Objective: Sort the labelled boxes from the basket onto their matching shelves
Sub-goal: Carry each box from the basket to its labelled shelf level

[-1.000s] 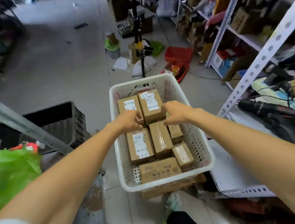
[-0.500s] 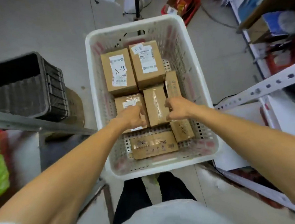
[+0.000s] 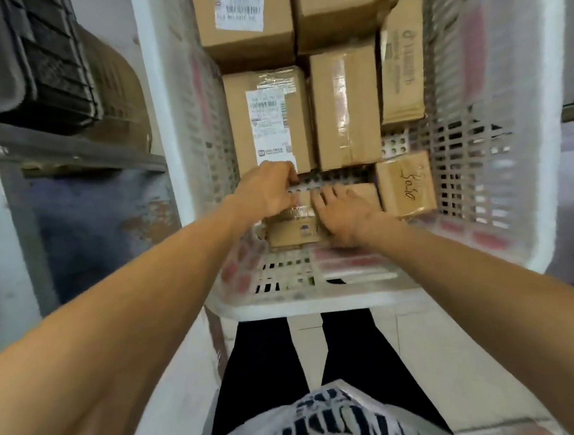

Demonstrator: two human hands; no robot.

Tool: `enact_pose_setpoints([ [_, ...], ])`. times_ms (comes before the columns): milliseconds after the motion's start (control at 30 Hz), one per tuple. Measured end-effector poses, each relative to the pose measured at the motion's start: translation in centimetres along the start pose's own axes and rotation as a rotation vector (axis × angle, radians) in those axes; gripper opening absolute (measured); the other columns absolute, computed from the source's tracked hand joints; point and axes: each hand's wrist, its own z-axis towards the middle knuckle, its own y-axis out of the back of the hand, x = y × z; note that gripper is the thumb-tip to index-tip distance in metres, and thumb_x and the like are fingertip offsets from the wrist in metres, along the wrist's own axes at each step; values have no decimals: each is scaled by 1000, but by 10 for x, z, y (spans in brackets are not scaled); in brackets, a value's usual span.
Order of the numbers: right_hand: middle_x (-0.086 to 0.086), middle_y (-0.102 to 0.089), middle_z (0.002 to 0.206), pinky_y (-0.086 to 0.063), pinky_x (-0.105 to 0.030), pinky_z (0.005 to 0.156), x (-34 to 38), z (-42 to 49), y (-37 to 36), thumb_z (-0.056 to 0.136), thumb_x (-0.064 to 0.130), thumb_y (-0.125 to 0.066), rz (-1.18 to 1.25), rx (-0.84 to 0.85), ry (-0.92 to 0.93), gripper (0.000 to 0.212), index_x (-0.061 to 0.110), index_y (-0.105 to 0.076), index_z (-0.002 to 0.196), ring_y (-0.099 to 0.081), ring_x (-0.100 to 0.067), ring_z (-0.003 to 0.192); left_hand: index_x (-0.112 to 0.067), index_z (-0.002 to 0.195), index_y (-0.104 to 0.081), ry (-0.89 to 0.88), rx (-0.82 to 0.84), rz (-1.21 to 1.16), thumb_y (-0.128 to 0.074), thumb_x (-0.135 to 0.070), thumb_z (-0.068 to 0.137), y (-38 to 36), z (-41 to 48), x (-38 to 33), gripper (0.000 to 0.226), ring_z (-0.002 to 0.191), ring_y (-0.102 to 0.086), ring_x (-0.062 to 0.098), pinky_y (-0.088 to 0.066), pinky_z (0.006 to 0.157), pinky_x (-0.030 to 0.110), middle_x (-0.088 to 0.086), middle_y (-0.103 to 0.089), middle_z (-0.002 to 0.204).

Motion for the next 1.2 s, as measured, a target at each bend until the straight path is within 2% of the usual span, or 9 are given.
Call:
enact_pose_setpoints([
  [100,-32,-5,154,-19,-60,114,10,18,-13,95,27,-46,-86,-25,-74,86,-9,13,147,-10,-48,142,-14,121,-58,28,-37,-57,-65,-22,87,-4,8,6,36,101,-60,22,-51,89,38,4,-66,108],
  [233,-27,-22,148,-25,-63,110,9,25,-11,91,27,-58,-75,-112,-120,93,-4,7,150,-23,-45,137,-15,119,-59,38,-46,-129,-66,-23,87,-2,7,6,34,100,-60,19,-50,91,37,1,-66,105],
  [400,-25,-31,140,-32,-59,107,-7,-1,27,79,37,-75,108,-70,19,117,25,16,151,-32,-42,130,-17,117,-60,0,-167,-146,-66,-22,86,44,-14,-7,32,99,-60,19,-51,90,39,1,-64,105],
  [533,-23,-38,135,-40,-48,100,-25,-41,77,76,42,-77,341,-121,66,118,41,15,149,-42,-39,123,-15,115,-62,-31,-340,-153,-65,-19,86,115,-43,-33,30,97,-61,20,-50,90,40,1,-65,102],
  [667,-15,-46,136,-41,-44,102,-46,-78,133,65,61,-75,686,-257,16,120,43,7,151,-47,-35,121,-15,116,-62,-72,-478,-70,-63,-19,85,186,-87,-65,32,99,-62,22,-51,90,39,1,-67,105],
  [867,3,-57,133,-51,-35,94,-78,-145,222,84,21,-74,1262,-560,103,97,26,-7,154,-59,-19,116,-14,117,-61,-91,-631,80,-62,-25,85,250,-156,-100,33,101,-60,25,-45,75,30,2,-66,109],
  [1033,13,-55,136,-41,-46,108,-96,-197,285,72,45,-77,1331,-810,158,117,28,4,154,-54,-14,124,-18,114,-61,-59,-697,155,-62,-23,84,280,-200,-119,30,101,-61,26,-51,80,36,2,-67,109],
  [1167,13,-40,139,-41,-6,88,-80,-258,318,96,16,-57,1276,-1001,177,96,22,21,150,-44,-4,121,-19,121,-58,-63,-700,203,-62,-29,85,298,-227,-136,38,103,-61,24,-51,83,36,1,-67,113],
  [1200,13,-39,141,-40,-6,88,-77,-269,322,97,16,-57,1251,-1046,187,95,23,22,150,-43,-4,121,-19,122,-57,-63,-698,230,-63,-31,85,301,-232,-139,39,104,-61,25,-51,83,36,1,-66,114],
])
